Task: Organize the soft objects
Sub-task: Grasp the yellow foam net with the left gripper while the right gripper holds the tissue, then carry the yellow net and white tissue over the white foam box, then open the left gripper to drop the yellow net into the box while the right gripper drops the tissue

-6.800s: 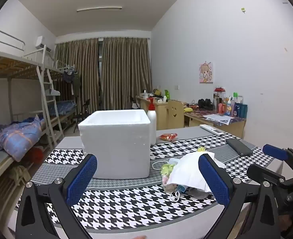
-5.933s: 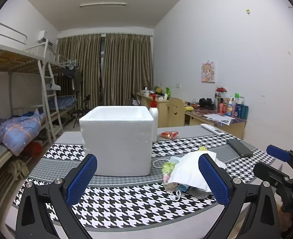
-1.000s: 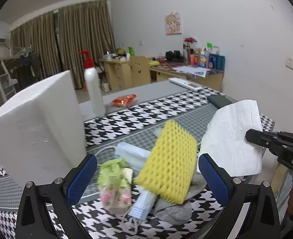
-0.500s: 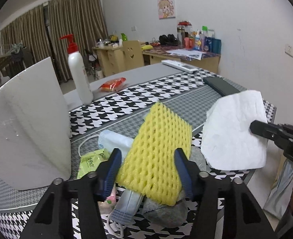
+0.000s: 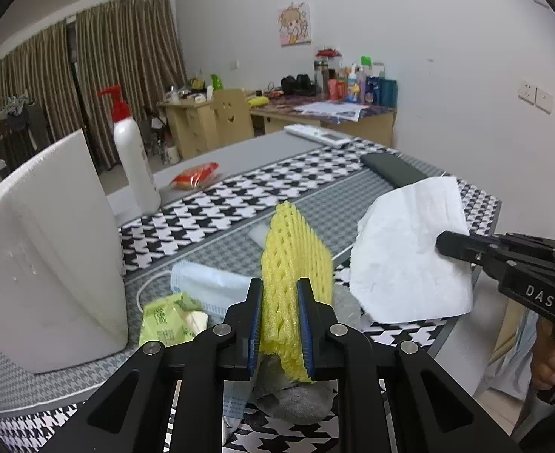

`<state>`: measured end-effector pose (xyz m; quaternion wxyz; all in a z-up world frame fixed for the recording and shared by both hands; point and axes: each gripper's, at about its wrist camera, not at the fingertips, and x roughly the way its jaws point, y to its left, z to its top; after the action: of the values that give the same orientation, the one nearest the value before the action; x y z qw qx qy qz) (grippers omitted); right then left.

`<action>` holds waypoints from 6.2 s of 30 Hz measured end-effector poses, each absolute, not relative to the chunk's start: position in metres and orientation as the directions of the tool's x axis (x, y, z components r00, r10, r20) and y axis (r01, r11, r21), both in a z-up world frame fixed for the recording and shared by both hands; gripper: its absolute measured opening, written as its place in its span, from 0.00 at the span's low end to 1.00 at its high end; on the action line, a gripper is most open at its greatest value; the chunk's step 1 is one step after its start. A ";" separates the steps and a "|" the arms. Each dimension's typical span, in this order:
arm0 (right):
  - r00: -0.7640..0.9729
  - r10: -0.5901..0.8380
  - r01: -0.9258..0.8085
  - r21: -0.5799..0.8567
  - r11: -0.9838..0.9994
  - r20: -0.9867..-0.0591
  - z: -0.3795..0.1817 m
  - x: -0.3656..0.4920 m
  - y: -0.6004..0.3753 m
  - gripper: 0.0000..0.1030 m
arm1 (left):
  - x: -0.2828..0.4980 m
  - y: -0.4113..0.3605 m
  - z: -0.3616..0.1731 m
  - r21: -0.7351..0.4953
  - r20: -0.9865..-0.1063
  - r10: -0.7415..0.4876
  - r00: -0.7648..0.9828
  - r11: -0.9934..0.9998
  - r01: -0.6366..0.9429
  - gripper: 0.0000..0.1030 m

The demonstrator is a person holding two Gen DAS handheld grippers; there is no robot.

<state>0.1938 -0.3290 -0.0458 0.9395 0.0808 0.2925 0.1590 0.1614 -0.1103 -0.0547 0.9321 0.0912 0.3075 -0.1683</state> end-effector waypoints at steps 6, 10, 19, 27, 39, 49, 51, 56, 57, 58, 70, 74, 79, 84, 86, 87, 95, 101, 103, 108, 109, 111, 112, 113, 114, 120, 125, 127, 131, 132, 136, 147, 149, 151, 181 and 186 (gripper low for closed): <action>0.796 0.355 -0.271 0.235 0.933 -0.491 -0.031 0.190 -0.326 0.06 | 0.156 -0.103 -0.037 0.060 -0.552 -0.264 0.791 0.934 0.353 0.18; 0.806 0.361 -0.286 0.225 0.931 -0.469 -0.020 0.189 -0.322 0.06 | 0.152 -0.096 -0.025 0.058 -0.525 -0.256 0.812 0.941 0.334 0.18; 0.819 0.370 -0.311 0.202 0.929 -0.439 -0.004 0.190 -0.312 0.06 | 0.144 -0.077 -0.007 0.042 -0.476 -0.243 0.845 0.954 0.298 0.18; 0.772 0.357 -0.306 0.185 0.934 -0.526 -0.027 0.203 -0.304 0.24 | 0.144 -0.067 -0.009 0.026 -0.476 -0.237 0.847 0.959 0.283 0.18; 0.731 0.286 -0.271 0.121 0.955 -0.620 -0.061 0.217 -0.295 0.59 | 0.147 -0.067 -0.008 0.027 -0.474 -0.242 0.847 0.957 0.288 0.18; 0.664 0.280 -0.276 0.120 0.953 -0.693 -0.085 0.225 -0.285 0.59 | 0.151 -0.057 -0.012 0.016 -0.477 -0.239 0.846 0.960 0.280 0.18; 0.669 0.263 -0.276 0.097 0.956 -0.695 -0.086 0.224 -0.282 0.58 | 0.150 -0.057 -0.012 0.015 -0.473 -0.243 0.847 0.959 0.283 0.18; 0.668 0.244 -0.290 0.056 0.955 -0.703 -0.085 0.220 -0.272 0.23 | 0.148 -0.053 -0.009 0.013 -0.463 -0.242 0.852 0.960 0.280 0.18; 0.664 0.254 -0.298 0.062 0.953 -0.703 -0.084 0.219 -0.271 0.16 | 0.147 -0.052 -0.009 0.013 -0.462 -0.241 0.853 0.960 0.278 0.18; 0.662 0.261 -0.301 0.071 0.951 -0.703 -0.084 0.219 -0.271 0.12 | 0.147 -0.051 -0.009 0.013 -0.461 -0.240 0.855 0.961 0.277 0.18; 0.758 0.316 -0.283 0.149 0.947 -0.571 -0.031 0.205 -0.289 0.09 | 0.132 -0.037 0.008 0.016 -0.420 -0.215 0.882 0.970 0.244 0.18; 0.770 0.341 -0.309 0.153 0.939 -0.540 -0.016 0.203 -0.280 0.09 | 0.129 -0.032 0.017 0.016 -0.404 -0.205 0.891 0.973 0.231 0.18; 0.785 0.362 -0.330 0.155 0.931 -0.503 0.001 0.208 -0.272 0.09 | 0.129 -0.026 0.027 0.016 -0.393 -0.198 0.898 0.975 0.222 0.18; 0.794 0.371 -0.339 0.156 0.928 -0.480 0.013 0.213 -0.267 0.09 | 0.133 -0.022 0.035 0.013 -0.383 -0.192 0.904 0.977 0.213 0.18; 0.798 0.376 -0.344 0.156 0.926 -0.471 0.018 0.214 -0.265 0.09 | 0.134 -0.019 0.038 0.011 -0.378 -0.193 0.905 0.977 0.213 0.18; 0.800 0.378 -0.347 0.155 0.925 -0.467 0.021 0.214 -0.263 0.09 | 0.135 -0.018 0.040 0.013 -0.376 -0.188 0.907 0.978 0.208 0.18; 0.813 0.402 -0.370 0.160 0.915 -0.421 0.038 0.218 -0.256 0.09 | 0.136 -0.009 0.055 0.018 -0.349 -0.182 0.919 0.979 0.201 0.18; 0.820 0.410 -0.378 0.158 0.912 -0.399 0.045 0.220 -0.248 0.09 | 0.137 -0.001 0.062 0.029 -0.328 -0.180 0.927 0.979 0.200 0.18; 0.820 0.415 -0.384 0.160 0.910 -0.394 0.048 0.222 -0.245 0.09 | 0.137 0.000 0.063 0.027 -0.326 -0.180 0.928 0.980 0.199 0.18; 0.824 0.428 -0.402 0.147 0.904 -0.372 0.057 0.222 -0.238 0.09 | 0.139 0.004 0.067 0.027 -0.315 -0.172 0.933 0.981 0.190 0.18; 0.825 0.431 -0.406 0.146 0.902 -0.367 0.058 0.222 -0.236 0.09 | 0.140 0.004 0.068 0.026 -0.313 -0.170 0.935 0.982 0.187 0.18; 0.824 0.440 -0.418 0.141 0.897 -0.358 0.062 0.224 -0.233 0.09 | 0.142 0.006 0.072 0.027 -0.308 -0.163 0.937 0.983 0.179 0.18; 0.823 0.445 -0.424 0.140 0.895 -0.354 0.064 0.224 -0.232 0.09 | 0.142 0.008 0.073 0.028 -0.305 -0.155 0.940 0.985 0.172 0.18; 0.821 0.450 -0.431 0.137 0.892 -0.350 0.065 0.225 -0.229 0.09 | 0.142 0.010 0.074 0.028 -0.303 -0.151 0.941 0.985 0.168 0.18; 0.820 0.454 -0.436 0.135 0.890 -0.348 0.066 0.226 -0.227 0.09 | 0.143 0.011 0.075 0.031 -0.301 -0.147 0.942 0.986 0.164 0.18; 0.806 0.482 -0.470 0.125 0.874 -0.343 0.072 0.230 -0.213 0.09 | 0.144 0.020 0.080 0.032 -0.283 -0.120 0.951 0.990 0.135 0.18; 0.795 0.506 -0.496 0.122 0.860 -0.335 0.077 0.232 -0.202 0.09 | 0.147 0.029 0.084 0.026 -0.273 -0.090 0.958 0.995 0.101 0.18; 0.791 0.513 -0.504 0.120 0.855 -0.335 0.078 0.234 -0.197 0.09 | 0.148 0.034 0.085 0.025 -0.269 -0.076 0.960 0.996 0.085 0.18; 0.779 0.525 -0.516 0.123 0.847 -0.342 0.079 0.238 -0.188 0.09 | 0.150 0.042 0.088 0.019 -0.261 -0.052 0.964 0.998 0.060 0.18; 0.777 0.528 -0.520 0.122 0.845 -0.343 0.079 0.239 -0.187 0.09 | 0.151 0.044 0.088 0.020 -0.260 -0.046 0.965 0.998 0.053 0.18; 0.765 0.546 -0.538 0.126 0.833 -0.341 0.079 0.242 -0.180 0.09 | 0.155 0.048 0.089 0.021 -0.261 -0.029 0.965 0.999 0.036 0.18; 0.734 0.586 -0.585 0.118 0.802 -0.344 0.085 0.249 -0.159 0.09 | 0.162 0.062 0.088 0.015 -0.266 0.031 0.963 1.000 -0.027 0.18; 0.729 0.589 -0.592 0.112 0.798 -0.349 0.086 0.250 -0.155 0.09 | 0.164 0.062 0.087 0.014 -0.271 0.043 0.962 0.999 -0.041 0.18; 0.723 0.594 -0.599 0.109 0.793 -0.353 0.086 0.251 -0.151 0.09 | 0.166 0.064 0.086 0.009 -0.278 0.048 0.960 0.999 -0.047 0.18; 0.705 0.603 -0.622 0.083 0.778 -0.373 0.090 0.258 -0.122 0.09 | 0.186 0.095 0.067 -0.050 -0.350 0.105 0.931 0.990 -0.130 0.78; 0.701 0.612 -0.634 0.073 0.770 -0.365 0.096 0.257 -0.117 0.09 | 0.182 0.099 0.072 -0.059 -0.329 0.125 0.936 0.987 -0.153 0.91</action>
<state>0.2575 -0.1174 0.0965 0.9219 -0.0289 0.1873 0.3379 0.1824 0.0987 0.0718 0.9830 -0.0417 0.1643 0.0707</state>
